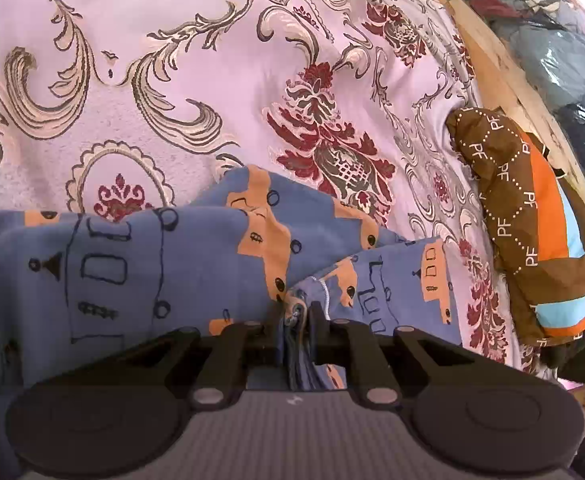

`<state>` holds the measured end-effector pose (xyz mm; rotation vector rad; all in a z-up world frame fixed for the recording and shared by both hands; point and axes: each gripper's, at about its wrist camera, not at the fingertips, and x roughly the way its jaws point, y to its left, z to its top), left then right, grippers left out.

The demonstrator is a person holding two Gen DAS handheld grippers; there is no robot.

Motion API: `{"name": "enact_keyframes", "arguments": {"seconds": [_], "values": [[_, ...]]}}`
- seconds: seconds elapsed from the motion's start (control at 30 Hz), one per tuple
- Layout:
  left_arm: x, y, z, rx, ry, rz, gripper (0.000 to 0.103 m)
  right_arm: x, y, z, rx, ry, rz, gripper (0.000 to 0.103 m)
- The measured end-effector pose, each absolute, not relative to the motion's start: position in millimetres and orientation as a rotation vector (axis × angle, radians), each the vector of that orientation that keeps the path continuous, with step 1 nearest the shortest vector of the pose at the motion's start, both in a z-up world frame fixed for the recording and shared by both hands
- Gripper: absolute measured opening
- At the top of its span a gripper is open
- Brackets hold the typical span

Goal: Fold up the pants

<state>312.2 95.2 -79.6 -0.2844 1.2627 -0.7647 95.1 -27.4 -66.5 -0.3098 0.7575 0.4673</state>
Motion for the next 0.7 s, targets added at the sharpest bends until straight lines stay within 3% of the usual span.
{"name": "enact_keyframes", "arguments": {"seconds": [0.13,0.23,0.27,0.3,0.33,0.37,0.4,0.47,0.53,0.7], "values": [[311,93,-78,-0.258,1.249,-0.774,0.013,93,-25,-70,-0.327,0.748,0.464,0.013],[311,94,-78,-0.27,1.254,-0.775,0.017,91,-26,-68,-0.318,0.735,0.467,0.025],[311,96,-76,-0.277,1.256,-0.772,0.022,89,-28,-66,-0.301,0.732,0.468,0.039],[310,97,-73,-0.279,1.253,-0.772,0.037,87,-29,-63,-0.289,0.727,0.466,0.048],[307,98,-69,-0.279,1.245,-0.779,0.046,83,-32,-60,-0.276,0.717,0.463,0.065],[303,99,-63,-0.278,1.23,-0.784,0.065,80,-34,-55,-0.26,0.7,0.463,0.074],[299,100,-57,-0.27,1.213,-0.784,0.077,75,-38,-49,-0.238,0.68,0.468,0.077],[287,101,-40,-0.225,1.164,-0.775,0.085,68,-44,-37,-0.198,0.645,0.48,0.095],[272,108,-20,-0.2,1.104,-0.751,0.088,59,-50,-25,-0.169,0.605,0.488,0.102],[225,166,34,-0.334,0.913,-0.579,0.103,40,-55,-4,-0.17,0.522,0.465,0.102]]}}
